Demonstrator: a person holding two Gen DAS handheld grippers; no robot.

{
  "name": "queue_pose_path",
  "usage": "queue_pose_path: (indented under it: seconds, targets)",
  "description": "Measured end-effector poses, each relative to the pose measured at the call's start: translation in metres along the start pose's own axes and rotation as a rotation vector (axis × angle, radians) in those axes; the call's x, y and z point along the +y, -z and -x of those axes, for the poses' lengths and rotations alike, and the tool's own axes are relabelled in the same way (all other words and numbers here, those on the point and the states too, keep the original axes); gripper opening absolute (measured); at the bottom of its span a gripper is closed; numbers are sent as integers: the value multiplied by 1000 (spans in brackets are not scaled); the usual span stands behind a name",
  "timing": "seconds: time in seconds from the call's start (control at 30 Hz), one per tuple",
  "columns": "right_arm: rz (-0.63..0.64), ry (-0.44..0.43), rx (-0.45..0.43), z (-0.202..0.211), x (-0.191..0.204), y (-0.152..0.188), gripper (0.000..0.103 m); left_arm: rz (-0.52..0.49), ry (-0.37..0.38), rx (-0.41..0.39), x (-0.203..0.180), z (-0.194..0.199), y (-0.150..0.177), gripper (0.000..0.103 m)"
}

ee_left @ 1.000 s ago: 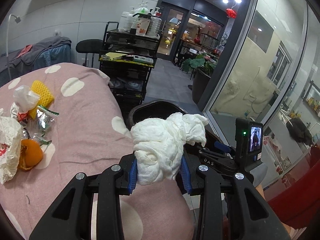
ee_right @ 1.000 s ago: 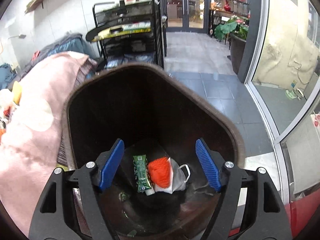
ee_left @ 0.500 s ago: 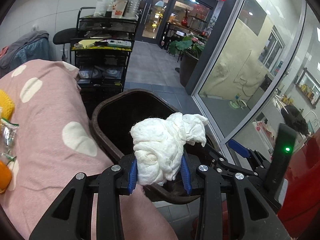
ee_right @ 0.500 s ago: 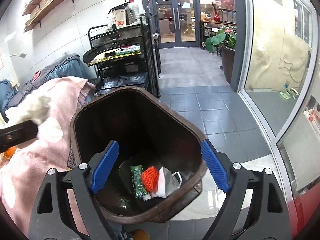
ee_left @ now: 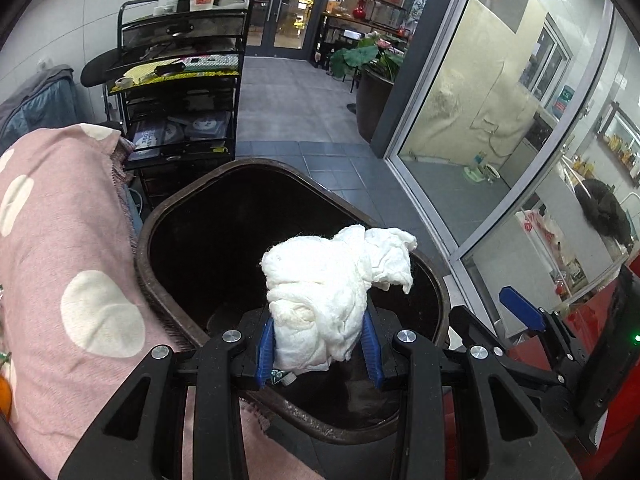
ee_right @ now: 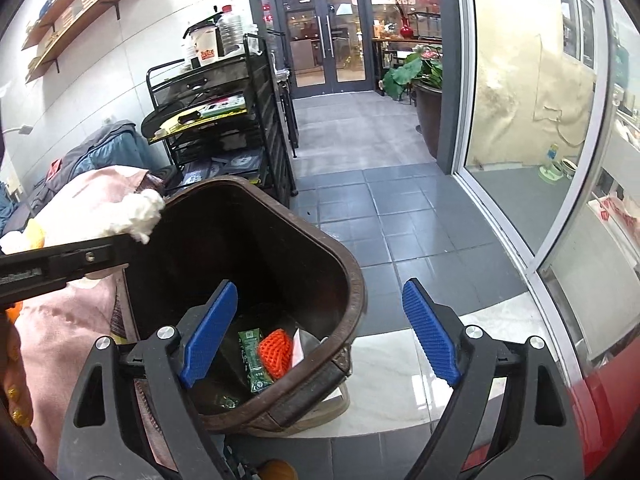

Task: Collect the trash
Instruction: 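Lower the tissue into the black bin and open the left tool, then move the left tool to the white red-printed plastic bag while the right tool withdraws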

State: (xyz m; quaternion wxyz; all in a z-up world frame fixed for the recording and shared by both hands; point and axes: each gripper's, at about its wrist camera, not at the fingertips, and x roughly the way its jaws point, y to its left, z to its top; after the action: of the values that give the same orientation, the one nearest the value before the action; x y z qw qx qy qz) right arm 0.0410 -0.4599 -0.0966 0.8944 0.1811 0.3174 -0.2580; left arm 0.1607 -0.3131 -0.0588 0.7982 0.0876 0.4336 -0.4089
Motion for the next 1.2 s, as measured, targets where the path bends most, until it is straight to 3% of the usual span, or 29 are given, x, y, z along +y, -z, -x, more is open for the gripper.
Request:
queue_pose_path:
  seconds: [0.2,0.3,0.43,0.67,0.87,1.2]
  targets:
    - [-12,8,8,-2,-7,3,84,-21,-13,38,-5,-17,-5,36]
    - [-17,9,14,-2,-9,4,84,-28,-12,53,-8,-21,-7,44]
    - [-23,16,24,-5,-10,5,84,-49,-34,47,-12,-25,-7,72]
    - [-34,20,25,-5,-13,5,85,-57,-46,34,-11,-26,-6,88]
    - [-39,16,28,-5,-12,5,85,-15,-29,-1,-5,-12,-4,90]
    - [-13,-42,17,2,6,3,85,4,-17,-138,-5,42,12,97]
